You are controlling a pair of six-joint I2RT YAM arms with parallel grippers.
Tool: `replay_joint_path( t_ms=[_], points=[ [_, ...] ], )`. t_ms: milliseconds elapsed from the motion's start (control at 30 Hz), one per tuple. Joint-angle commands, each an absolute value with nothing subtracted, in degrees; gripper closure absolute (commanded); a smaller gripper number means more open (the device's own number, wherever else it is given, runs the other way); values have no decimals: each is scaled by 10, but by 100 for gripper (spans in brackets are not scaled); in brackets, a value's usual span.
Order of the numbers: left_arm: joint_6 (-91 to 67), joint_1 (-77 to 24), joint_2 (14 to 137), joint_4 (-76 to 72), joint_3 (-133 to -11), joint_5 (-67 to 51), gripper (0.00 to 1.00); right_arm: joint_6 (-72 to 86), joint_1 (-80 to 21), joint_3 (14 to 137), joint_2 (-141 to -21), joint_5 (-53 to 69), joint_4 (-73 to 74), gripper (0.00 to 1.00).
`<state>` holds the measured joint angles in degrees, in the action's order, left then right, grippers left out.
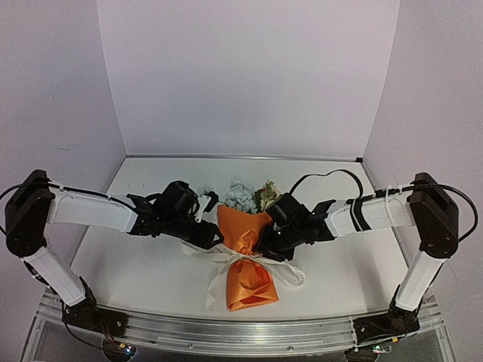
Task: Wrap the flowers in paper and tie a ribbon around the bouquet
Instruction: Tie the half-tied ribbon around the folded bouquet.
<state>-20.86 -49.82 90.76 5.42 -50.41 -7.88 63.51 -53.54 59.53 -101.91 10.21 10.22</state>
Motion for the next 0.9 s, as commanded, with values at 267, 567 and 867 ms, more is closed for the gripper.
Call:
replay_joint_path(
  t_ms=[267,567,867],
  points=[
    [-184,-549,965,47,-576,-50,34,628,-561,577,-975,90,112,63],
    [-193,-562,980,57,-587,-27,33,625,-572,579,-984,80,114,68],
    [-192,-562,987,57,-589,-31,39,597,-568,581,-986,57,117,74]
  ],
)
